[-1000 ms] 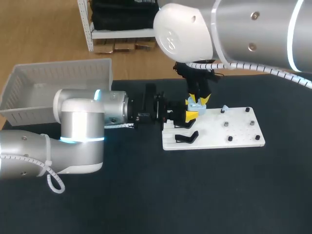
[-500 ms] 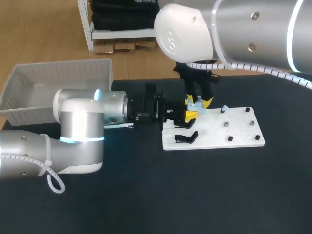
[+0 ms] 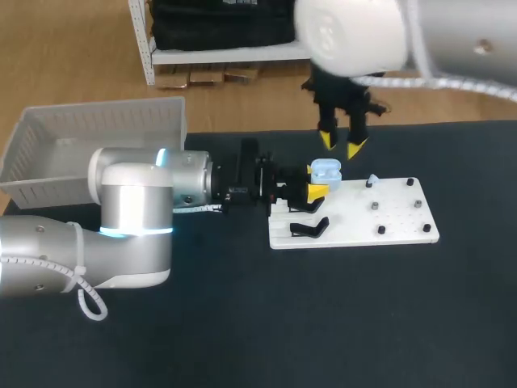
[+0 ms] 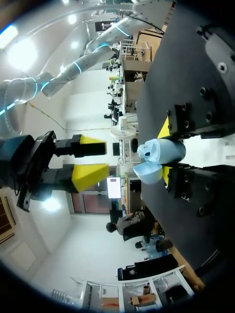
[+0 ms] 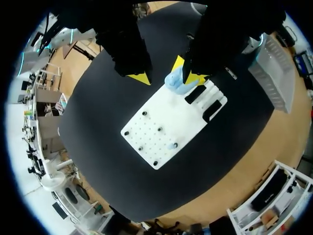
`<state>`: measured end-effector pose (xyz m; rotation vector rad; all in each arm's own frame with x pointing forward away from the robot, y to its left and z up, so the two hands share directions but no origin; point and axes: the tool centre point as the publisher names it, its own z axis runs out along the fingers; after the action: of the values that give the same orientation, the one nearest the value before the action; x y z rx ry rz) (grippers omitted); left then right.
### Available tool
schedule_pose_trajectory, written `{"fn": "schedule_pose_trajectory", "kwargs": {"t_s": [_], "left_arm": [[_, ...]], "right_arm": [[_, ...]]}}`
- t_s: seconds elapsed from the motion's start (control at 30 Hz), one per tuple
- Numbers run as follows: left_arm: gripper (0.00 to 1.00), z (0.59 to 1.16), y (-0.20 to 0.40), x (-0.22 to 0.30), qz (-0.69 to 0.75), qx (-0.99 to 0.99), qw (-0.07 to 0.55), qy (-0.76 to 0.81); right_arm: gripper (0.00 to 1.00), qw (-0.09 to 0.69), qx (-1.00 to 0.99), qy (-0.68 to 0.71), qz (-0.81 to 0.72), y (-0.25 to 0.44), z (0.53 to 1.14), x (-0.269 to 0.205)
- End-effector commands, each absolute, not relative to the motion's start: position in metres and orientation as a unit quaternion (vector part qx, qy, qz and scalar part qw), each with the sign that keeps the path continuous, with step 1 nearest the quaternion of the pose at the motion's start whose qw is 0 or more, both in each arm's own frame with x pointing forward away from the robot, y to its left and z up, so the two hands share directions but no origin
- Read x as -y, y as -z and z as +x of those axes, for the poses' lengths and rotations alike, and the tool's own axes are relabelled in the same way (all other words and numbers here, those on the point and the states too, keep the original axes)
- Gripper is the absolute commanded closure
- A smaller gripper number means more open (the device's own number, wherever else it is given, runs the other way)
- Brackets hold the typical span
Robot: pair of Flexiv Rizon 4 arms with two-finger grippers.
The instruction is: Pick up each earbud case from the left stands, insert the matching earbuds, close the lid, and place the case in the box.
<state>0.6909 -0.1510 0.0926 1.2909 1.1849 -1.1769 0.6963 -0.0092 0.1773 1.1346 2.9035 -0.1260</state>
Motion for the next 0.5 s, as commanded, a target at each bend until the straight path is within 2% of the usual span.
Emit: {"fn": "schedule_pose_trajectory", "kwargs": {"t_s": [0.03,0.27,0.5], "left_arm": [[1.00,0.689,-0.092,0.151,0.531,-0.489,0.496,0.483],[1.00,0.689,-0.092,0.151,0.531,-0.489,0.496,0.483],[1.00,0.689,-0.092,0.151,0.531,-0.489,0.496,0.483]], "right_arm": [[0.57,0.088,-0.938,-0.066,0.330,-0.186,0.681,0.043],[0.55,0.116,-0.940,-0.094,0.308,-0.188,0.707,0.072],[0.51,0.093,-0.957,-0.097,0.257,-0.172,0.721,0.090]]}}
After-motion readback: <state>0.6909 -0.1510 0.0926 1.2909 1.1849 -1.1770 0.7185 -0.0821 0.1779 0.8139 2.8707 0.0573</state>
